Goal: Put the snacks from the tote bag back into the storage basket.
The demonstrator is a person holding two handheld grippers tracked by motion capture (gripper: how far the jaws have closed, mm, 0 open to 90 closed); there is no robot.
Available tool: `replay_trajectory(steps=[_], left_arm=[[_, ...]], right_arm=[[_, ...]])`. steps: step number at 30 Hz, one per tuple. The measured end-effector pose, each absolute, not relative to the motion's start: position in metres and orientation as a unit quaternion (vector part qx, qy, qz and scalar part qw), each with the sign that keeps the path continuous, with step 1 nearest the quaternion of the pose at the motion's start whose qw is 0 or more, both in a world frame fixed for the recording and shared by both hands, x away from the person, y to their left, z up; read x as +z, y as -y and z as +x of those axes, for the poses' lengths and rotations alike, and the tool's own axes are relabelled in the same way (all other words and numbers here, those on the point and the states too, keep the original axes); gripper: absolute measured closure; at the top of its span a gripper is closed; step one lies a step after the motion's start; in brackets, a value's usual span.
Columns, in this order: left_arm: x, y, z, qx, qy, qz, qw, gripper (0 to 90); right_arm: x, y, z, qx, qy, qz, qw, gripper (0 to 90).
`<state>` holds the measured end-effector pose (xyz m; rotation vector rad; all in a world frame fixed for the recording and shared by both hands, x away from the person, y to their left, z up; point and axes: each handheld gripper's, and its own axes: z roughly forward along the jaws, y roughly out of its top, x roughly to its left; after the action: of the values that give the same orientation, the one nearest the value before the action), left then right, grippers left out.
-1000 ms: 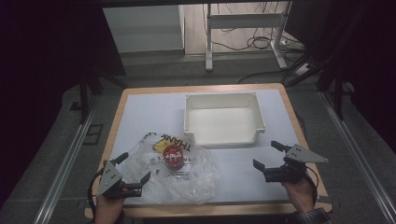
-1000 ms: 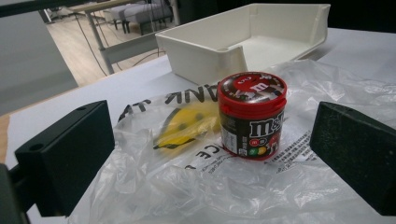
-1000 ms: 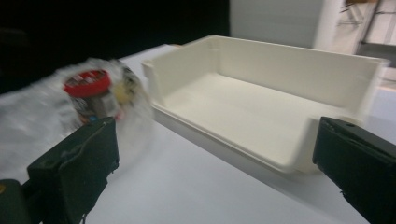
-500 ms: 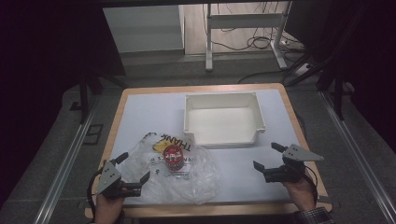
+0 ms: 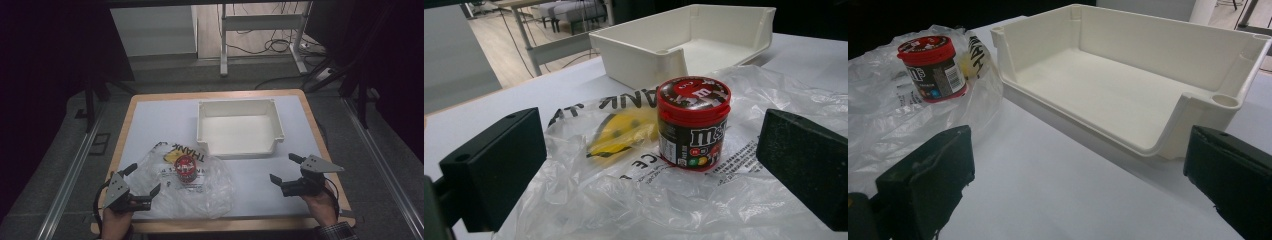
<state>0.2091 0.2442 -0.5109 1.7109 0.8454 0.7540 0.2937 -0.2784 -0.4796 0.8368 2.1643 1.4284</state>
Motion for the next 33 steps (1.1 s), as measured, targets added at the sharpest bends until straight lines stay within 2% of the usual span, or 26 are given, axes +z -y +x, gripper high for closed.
replay_trajectory(steps=[12, 33], left_arm=[[-0.511, -0.243, 0.209, 0.314, -0.35, 0.716, 0.516, 0.0], [-0.511, -0.242, 0.209, 0.312, -0.345, 0.72, 0.515, 0.9]], right_arm=[[-0.477, 0.272, 0.292, 0.507, -0.788, 0.277, 0.212, 0.3], [-0.473, 0.255, 0.292, 0.498, -0.809, 0.245, 0.193, 0.4]])
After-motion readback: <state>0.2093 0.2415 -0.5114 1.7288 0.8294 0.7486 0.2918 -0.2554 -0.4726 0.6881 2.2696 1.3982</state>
